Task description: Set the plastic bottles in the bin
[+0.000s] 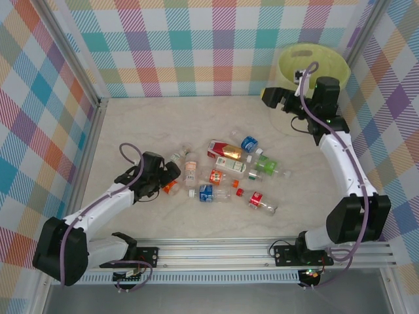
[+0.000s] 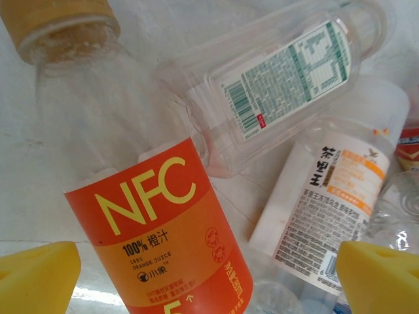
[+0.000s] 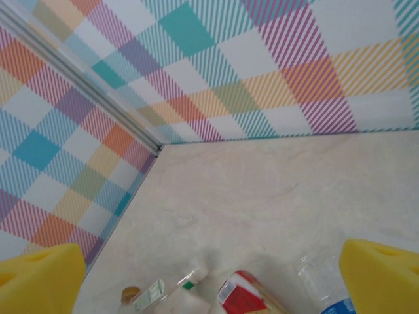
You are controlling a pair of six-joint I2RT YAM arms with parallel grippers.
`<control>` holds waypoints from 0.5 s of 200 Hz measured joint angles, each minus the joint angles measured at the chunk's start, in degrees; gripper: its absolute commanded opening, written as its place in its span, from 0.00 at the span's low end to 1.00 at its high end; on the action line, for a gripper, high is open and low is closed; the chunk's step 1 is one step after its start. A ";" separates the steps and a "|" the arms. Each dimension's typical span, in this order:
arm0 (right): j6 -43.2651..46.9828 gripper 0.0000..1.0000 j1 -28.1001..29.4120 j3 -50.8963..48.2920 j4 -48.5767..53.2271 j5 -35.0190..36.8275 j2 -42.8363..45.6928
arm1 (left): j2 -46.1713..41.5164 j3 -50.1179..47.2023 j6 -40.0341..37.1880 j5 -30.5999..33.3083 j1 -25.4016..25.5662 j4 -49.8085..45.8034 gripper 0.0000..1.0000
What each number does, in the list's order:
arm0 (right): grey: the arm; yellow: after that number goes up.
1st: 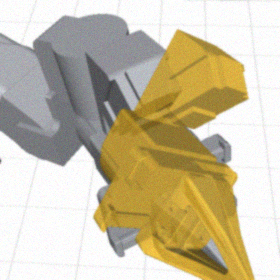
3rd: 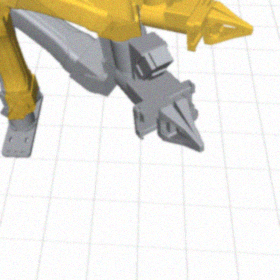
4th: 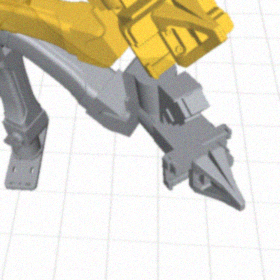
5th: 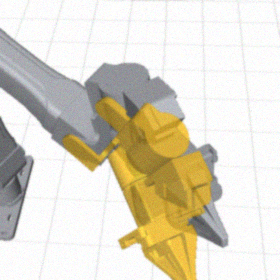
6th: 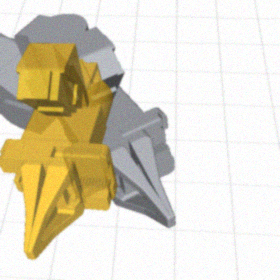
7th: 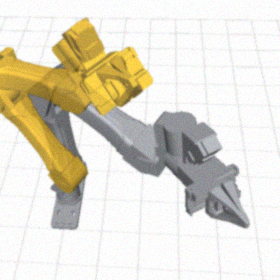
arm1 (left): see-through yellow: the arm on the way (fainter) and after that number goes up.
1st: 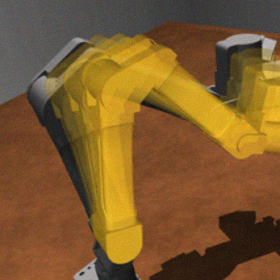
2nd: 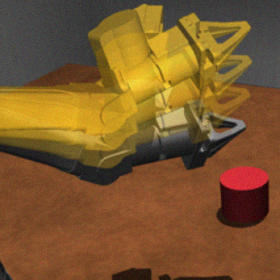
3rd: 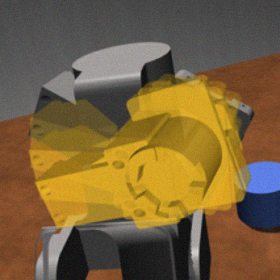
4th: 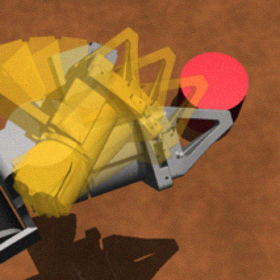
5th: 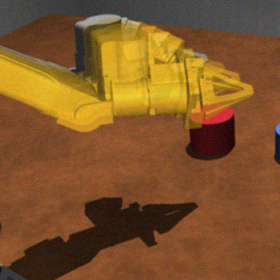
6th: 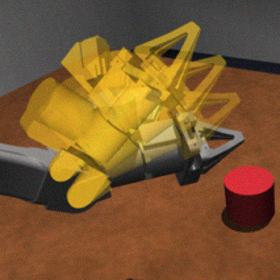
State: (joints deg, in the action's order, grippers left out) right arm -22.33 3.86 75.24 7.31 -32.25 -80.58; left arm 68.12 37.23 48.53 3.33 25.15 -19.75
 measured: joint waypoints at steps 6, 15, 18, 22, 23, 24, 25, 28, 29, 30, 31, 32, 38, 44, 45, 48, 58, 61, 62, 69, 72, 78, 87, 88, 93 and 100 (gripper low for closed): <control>-0.39 1.00 0.28 -1.42 -0.61 -0.17 0.85 | 0.66 0.13 0.02 0.24 0.42 -0.07 1.00; -0.85 1.00 0.50 -3.52 -1.40 -0.35 2.21 | 1.44 0.17 0.07 0.37 0.96 -0.04 1.00; -0.98 1.00 0.57 -4.11 -1.60 -0.39 2.56 | 1.64 0.20 0.04 0.48 1.09 -0.07 1.00; -1.05 1.00 0.63 -4.83 -1.77 -0.39 3.04 | 1.99 0.20 0.13 0.57 1.31 -0.07 1.00; -1.07 1.00 0.63 -5.07 -1.88 -0.39 3.19 | 2.03 0.20 0.15 0.61 1.36 -0.07 1.00; -1.09 1.00 0.63 -5.18 -1.92 -0.39 3.26 | 2.12 0.20 0.20 0.68 1.40 -0.09 1.00; -1.11 1.00 0.63 -5.40 -1.95 -0.42 3.39 | 2.19 0.20 0.22 0.70 1.42 -0.09 1.00; -1.27 1.00 0.63 -5.84 -1.99 -0.39 3.67 | 2.47 0.22 0.33 0.70 1.55 -0.09 1.00; -1.27 1.00 0.63 -5.95 -2.01 -0.39 3.74 | 2.51 0.22 0.37 0.72 1.57 -0.09 1.00; -1.25 1.00 0.66 -6.16 -2.08 -0.39 3.87 | 2.62 0.22 0.46 0.79 1.64 -0.11 1.00; -1.25 1.00 0.66 -6.25 -2.12 -0.39 3.91 | 2.67 0.22 0.50 0.81 1.68 -0.11 1.00; -1.25 1.00 0.68 -6.43 -2.12 -0.39 4.00 | 2.71 0.22 0.52 0.83 1.70 -0.13 1.00; -1.29 1.00 0.70 -7.10 -2.14 -0.39 4.37 | 3.15 0.26 1.07 1.25 1.92 -0.28 1.00; -1.31 1.00 0.70 -7.56 -2.19 -0.37 4.57 | 3.56 0.37 1.70 1.81 2.16 -0.79 1.00; -1.31 1.00 0.70 -7.61 -2.21 -0.37 4.59 | 3.61 0.39 1.75 1.86 2.19 -0.83 1.00; -1.33 1.00 0.72 -7.80 -2.21 -0.37 4.68 | 3.78 0.42 2.10 2.10 2.23 -1.03 1.00; -1.44 1.00 0.74 -8.24 -2.19 -0.35 4.74 | 4.20 0.44 3.43 3.08 2.34 -1.55 0.99; -1.44 1.00 0.74 -8.37 -2.21 -0.35 4.74 | 4.33 0.44 3.85 3.39 2.36 -1.57 0.98; -1.44 1.00 0.74 -8.39 -2.21 -0.35 4.74 | 4.37 0.42 3.93 3.45 2.36 -1.57 0.98; -1.44 1.00 0.76 -8.59 -2.21 -0.35 4.74 | 4.59 0.42 4.72 3.82 2.36 -1.46 0.96; -1.44 1.00 0.83 -8.66 -2.21 -0.35 4.76 | 4.66 0.42 4.81 3.91 2.36 -1.36 0.96; -1.46 1.00 0.96 -8.76 -2.21 -0.35 4.76 | 4.83 0.39 5.27 3.87 2.36 -1.05 0.96; -1.44 1.00 1.07 -8.81 -2.21 -0.35 4.79 | 5.22 0.37 5.70 3.74 2.36 -0.59 0.95; -1.46 1.00 1.07 -8.81 -2.21 -0.35 4.79 | 5.33 0.37 5.75 3.69 2.36 -0.46 0.95; -1.44 1.00 1.07 -8.81 -2.23 -0.35 4.79 | 5.64 0.37 5.90 3.61 2.36 -0.13 0.94; -1.44 1.00 1.11 -8.81 -2.29 -0.35 4.79 | 6.23 0.33 5.97 3.32 2.36 0.55 0.94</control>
State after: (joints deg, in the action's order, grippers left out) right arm -23.77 4.97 66.43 5.02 -32.60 -75.79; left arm 74.35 37.56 54.50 6.66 27.51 -19.20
